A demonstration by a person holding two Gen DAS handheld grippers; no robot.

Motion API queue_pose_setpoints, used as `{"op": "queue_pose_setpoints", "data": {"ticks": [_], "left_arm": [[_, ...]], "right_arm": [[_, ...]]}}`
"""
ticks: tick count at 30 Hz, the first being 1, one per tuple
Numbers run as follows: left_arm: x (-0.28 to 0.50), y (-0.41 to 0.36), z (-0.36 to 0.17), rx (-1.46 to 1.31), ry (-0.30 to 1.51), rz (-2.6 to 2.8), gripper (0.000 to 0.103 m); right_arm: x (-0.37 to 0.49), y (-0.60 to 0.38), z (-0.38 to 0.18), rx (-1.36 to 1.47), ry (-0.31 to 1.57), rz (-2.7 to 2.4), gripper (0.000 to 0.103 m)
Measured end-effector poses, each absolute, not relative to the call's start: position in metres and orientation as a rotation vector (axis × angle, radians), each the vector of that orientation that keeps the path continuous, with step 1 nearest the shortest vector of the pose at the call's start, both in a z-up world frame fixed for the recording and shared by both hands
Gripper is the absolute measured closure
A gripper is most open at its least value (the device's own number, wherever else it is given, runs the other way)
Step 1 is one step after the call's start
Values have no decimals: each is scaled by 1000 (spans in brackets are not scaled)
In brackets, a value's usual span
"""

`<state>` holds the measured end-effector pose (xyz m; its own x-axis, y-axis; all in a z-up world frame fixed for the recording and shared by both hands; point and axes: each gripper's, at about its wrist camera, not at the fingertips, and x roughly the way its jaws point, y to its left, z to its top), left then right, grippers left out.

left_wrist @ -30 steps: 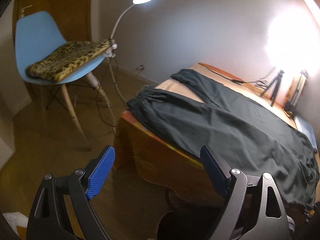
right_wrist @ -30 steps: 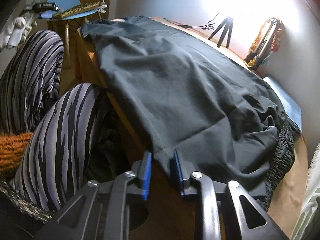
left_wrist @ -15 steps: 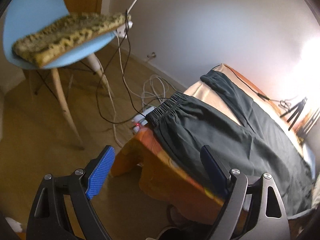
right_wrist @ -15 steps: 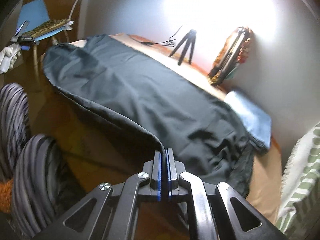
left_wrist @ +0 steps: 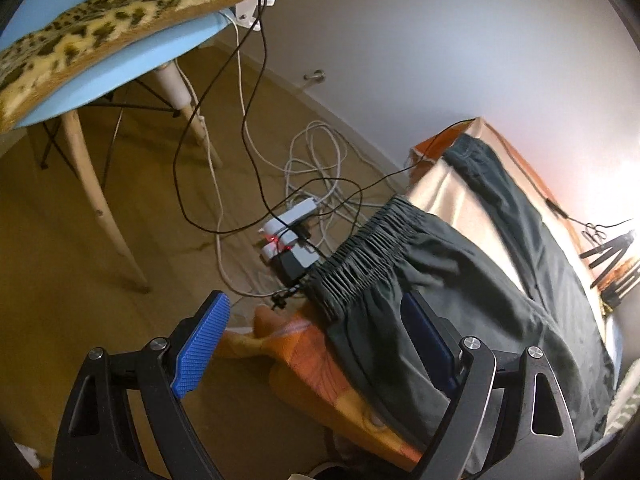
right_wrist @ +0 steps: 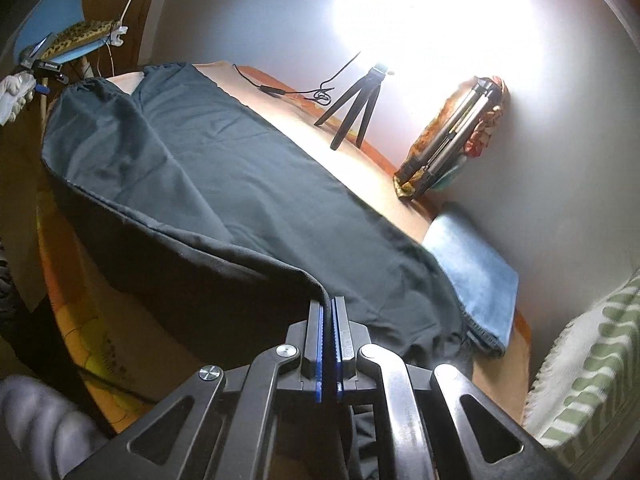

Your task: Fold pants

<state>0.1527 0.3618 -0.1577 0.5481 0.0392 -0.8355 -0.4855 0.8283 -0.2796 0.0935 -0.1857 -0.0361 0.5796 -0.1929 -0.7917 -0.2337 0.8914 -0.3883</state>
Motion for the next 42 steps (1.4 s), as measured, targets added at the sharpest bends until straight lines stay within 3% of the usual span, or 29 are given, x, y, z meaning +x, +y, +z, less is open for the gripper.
{"op": "queue_pose_setpoints", "data": {"ticks": [13, 18, 19, 22, 26, 42], "left_arm": [[161, 370, -178, -632, 960, 310, 18], [166, 367, -182, -655, 961, 302, 50], [167, 365, -182, -650, 959, 308, 51], [170, 363, -179, -636, 934, 318, 64], [173, 365, -173, -646, 895, 339, 92], [197, 343, -99, -491, 812, 336, 95]], "right_arm": [[120, -196, -34, -513, 960, 17, 102], [123, -200, -35, -492, 953, 16, 102], [123, -202, -35, -488, 953, 15, 102], [123, -205, -34, -475, 952, 10, 102], [120, -208, -32, -470, 949, 0, 102], [123, -221, -13, -436, 876, -60, 102]]}}
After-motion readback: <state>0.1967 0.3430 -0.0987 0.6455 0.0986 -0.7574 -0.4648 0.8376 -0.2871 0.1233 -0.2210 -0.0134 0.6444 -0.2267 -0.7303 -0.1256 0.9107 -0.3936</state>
